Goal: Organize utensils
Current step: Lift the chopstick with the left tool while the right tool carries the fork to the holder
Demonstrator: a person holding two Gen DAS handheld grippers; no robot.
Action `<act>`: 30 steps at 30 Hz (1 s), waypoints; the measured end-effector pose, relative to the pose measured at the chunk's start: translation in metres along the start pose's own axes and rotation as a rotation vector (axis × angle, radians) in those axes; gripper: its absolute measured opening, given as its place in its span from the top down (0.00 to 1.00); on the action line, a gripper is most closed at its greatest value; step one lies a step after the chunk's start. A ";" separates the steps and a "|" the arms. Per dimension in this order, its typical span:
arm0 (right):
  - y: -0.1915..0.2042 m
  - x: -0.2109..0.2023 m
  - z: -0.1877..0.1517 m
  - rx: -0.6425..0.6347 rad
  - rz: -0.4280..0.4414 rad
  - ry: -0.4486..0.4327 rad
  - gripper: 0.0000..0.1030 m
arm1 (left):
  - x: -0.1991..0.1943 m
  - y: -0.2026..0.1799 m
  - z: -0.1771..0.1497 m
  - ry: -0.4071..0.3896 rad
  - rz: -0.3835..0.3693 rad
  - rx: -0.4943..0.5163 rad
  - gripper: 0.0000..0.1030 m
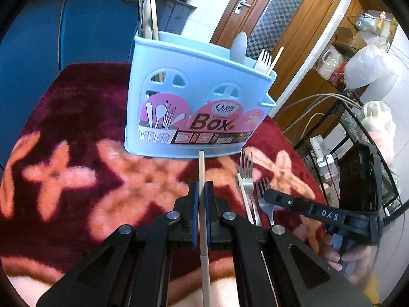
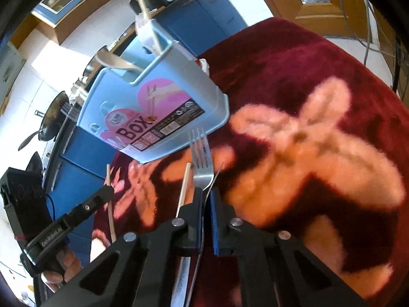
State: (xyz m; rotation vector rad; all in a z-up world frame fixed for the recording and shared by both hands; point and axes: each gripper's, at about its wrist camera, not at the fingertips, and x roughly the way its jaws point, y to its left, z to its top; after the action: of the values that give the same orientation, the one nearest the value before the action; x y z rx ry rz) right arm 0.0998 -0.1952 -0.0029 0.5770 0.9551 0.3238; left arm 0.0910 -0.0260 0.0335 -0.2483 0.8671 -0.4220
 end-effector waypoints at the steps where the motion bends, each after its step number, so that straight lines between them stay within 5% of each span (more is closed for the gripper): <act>1: 0.004 -0.002 -0.001 -0.009 0.005 -0.010 0.94 | -0.004 0.000 0.001 -0.011 -0.005 -0.001 0.98; 17: 0.075 -0.079 0.009 -0.171 0.088 -0.339 0.97 | -0.062 -0.010 0.028 -0.213 -0.047 0.014 0.98; 30: 0.104 -0.092 0.055 -0.246 0.095 -0.485 0.97 | -0.085 -0.018 0.102 -0.381 0.013 0.058 0.98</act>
State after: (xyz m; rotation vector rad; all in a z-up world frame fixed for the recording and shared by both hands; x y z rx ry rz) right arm 0.0947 -0.1748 0.1452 0.4466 0.4138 0.3591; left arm 0.1173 0.0009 0.1616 -0.2596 0.4819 -0.3717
